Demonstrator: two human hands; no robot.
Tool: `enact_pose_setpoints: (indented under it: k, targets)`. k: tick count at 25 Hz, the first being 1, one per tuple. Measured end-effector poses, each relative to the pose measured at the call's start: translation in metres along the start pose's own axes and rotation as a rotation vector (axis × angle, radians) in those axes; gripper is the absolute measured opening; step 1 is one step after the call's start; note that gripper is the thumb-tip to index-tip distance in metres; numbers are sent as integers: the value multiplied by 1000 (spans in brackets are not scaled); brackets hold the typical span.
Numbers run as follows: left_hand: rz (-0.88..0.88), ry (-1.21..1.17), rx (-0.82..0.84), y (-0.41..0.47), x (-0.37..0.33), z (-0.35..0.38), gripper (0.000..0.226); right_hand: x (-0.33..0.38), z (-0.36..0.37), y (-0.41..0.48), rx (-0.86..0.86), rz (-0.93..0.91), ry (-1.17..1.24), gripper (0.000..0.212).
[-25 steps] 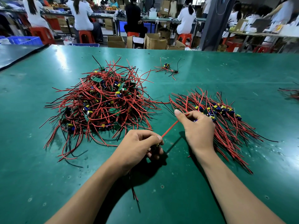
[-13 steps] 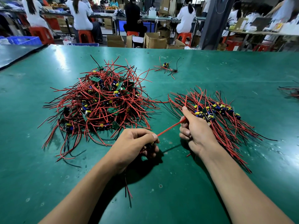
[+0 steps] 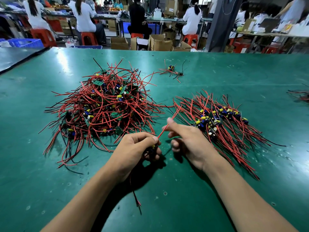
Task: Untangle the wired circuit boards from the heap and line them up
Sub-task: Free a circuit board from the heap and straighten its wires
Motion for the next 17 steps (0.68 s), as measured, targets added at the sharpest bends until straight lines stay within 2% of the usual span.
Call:
enact_pose_setpoints:
  k: [2,3,7,13,17]
  targets:
    - [-10,-25,-11,0,1,0,15,-5,10,-4,131,35,-72,35]
    - [-13,-24,-14,0,1,0,15,-5,12,-4,133,23,-86,27]
    - [-2,57,18,1,-1,1,19,0,6,-1,-45,-35,-18,10]
    - [0,134,94,0,-4,3,21,8,-9,5,-316,-202,56,19]
    - [-3,169,125,-1,-6,5,21,15,-20,7,-431,-301,94,12]
Point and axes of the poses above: each hand's wrist, its own y-axis towards the middle knuckle, its own z-axis out of the palm, x = y × z, the point moved 2 cm from there along y, towards the middle knuckle, and after that the axes turned 15 degrees about z, right-handed, at the moved point
